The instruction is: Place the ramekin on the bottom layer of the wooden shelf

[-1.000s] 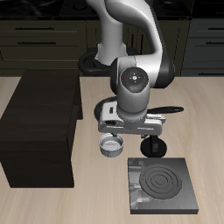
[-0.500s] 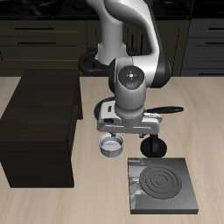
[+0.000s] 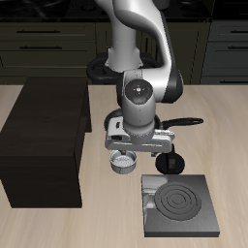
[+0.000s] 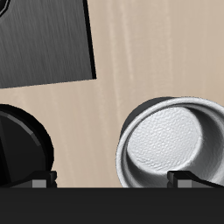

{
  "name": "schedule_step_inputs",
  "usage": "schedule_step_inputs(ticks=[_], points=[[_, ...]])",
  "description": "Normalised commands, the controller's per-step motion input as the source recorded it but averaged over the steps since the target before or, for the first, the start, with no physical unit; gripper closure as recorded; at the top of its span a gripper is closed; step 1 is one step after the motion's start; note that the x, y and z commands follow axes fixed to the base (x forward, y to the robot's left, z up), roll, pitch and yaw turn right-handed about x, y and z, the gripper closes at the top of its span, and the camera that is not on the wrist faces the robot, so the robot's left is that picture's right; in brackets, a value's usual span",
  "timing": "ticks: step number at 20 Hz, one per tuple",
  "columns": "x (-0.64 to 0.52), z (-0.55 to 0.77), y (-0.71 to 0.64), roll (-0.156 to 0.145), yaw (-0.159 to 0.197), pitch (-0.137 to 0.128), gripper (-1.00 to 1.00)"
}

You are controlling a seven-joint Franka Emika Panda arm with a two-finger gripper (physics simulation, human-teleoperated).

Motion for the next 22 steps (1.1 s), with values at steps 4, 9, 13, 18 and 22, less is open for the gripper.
schedule_step_inputs(ticks=[4,9,13,18,22], points=[[0.04,-0.18,0.01,0.018,0.02,-0.001,-1.0],[0.11,-0.22,-0.03,0.002,-0.019,0.029,1.0],[0.03,-0.03,-0.05,-0.009,0.012,0.007,1.0],[0.0,0.13,-0.18,-0.029,0.014,-0.015,1.0],[0.01,0.14,-0.23,-0.033,0.015,-0.024,1.0]])
